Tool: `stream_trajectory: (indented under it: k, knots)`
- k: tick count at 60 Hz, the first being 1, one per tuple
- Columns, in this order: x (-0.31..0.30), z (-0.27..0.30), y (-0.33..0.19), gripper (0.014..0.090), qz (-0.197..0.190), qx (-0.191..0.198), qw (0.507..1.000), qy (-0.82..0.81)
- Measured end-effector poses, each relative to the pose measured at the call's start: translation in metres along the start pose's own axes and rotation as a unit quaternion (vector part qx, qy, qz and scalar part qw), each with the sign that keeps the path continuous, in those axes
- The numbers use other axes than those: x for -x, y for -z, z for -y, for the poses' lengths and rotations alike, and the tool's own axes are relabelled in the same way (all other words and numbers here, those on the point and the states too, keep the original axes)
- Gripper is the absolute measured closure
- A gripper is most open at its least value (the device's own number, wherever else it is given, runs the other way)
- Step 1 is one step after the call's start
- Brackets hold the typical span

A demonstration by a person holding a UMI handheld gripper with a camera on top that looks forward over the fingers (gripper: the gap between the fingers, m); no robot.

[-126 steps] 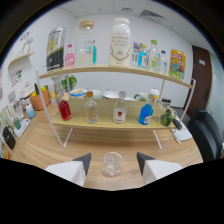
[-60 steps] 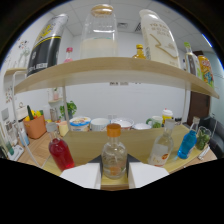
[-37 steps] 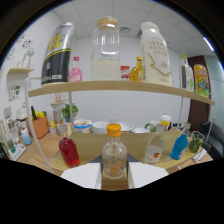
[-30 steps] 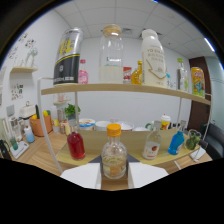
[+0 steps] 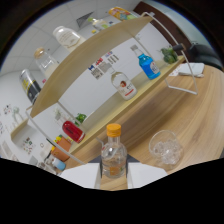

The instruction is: Make me a cup of Mount Fuji.

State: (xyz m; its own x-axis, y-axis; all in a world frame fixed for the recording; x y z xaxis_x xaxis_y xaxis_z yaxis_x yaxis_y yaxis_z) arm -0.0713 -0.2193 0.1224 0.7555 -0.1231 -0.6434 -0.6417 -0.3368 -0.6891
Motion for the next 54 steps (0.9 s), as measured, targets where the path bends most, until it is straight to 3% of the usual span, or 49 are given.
stream_trajectory:
  k: [13,34,48,54]
  knots:
    - [0.001,0.001,-0.01,0.0697,0.054,0.014,0.968,-0.246]
    - [-0.004,0.016,-0.013,0.0696,0.118,0.022,0.846,-0.52]
    - [0.0,0.016,-0.011,0.0698,0.123,0.028,0.841,-0.527]
    - [0.009,0.02,-0.005,0.0698,0.12,0.024,0.872,-0.474]
